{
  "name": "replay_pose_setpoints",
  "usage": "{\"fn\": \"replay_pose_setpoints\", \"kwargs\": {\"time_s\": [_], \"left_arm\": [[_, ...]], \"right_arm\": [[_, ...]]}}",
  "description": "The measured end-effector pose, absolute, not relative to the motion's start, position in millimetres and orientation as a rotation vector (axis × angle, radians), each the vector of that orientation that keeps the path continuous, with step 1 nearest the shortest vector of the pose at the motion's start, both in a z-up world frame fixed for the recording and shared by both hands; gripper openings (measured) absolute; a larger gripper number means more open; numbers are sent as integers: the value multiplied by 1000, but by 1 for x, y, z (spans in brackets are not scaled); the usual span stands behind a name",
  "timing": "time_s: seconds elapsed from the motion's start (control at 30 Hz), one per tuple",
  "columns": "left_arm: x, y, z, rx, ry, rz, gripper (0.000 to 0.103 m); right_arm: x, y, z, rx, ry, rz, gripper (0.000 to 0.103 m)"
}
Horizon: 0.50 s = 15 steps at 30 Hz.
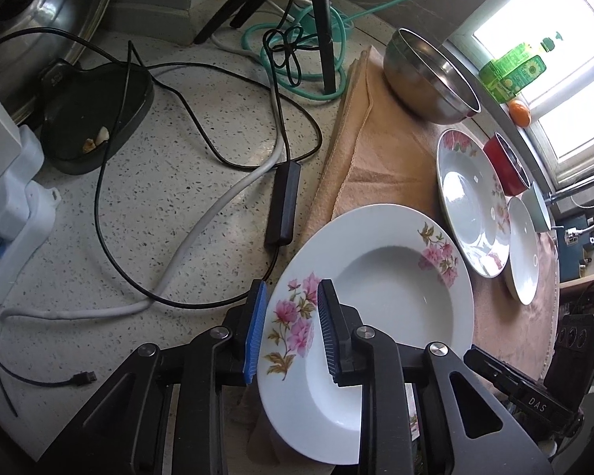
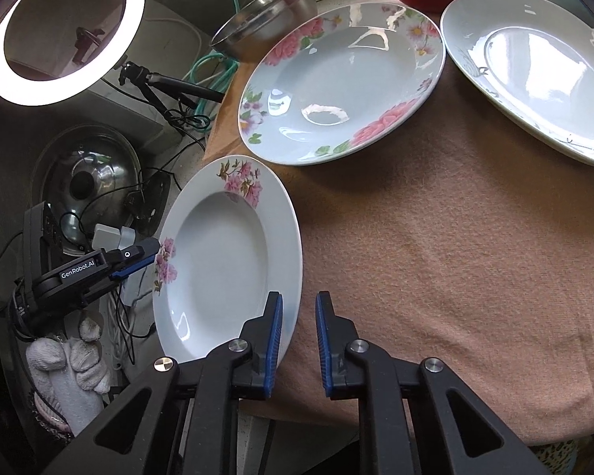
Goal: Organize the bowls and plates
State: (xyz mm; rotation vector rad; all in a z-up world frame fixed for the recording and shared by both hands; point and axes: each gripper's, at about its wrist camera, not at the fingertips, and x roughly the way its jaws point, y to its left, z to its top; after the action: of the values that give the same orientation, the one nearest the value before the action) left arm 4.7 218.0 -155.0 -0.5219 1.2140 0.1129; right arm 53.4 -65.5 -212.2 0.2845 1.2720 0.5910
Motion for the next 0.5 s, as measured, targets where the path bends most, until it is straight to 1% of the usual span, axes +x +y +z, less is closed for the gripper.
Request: {"fn": "replay_pose_setpoints", "kwargs": {"time_s": [0.13,0.27,0.5], "left_arm": [[8,218,-159,-510,1236,90,24],[9,217,-160,-488,1246,75,21],[8,214,-160,-457,1248,55,21]], "right_arm": [[54,-63,-216,297,1294,598,15],[53,-59,-216,292,1299,603,12],[54,-58,-216,278,1302,595,12]]}}
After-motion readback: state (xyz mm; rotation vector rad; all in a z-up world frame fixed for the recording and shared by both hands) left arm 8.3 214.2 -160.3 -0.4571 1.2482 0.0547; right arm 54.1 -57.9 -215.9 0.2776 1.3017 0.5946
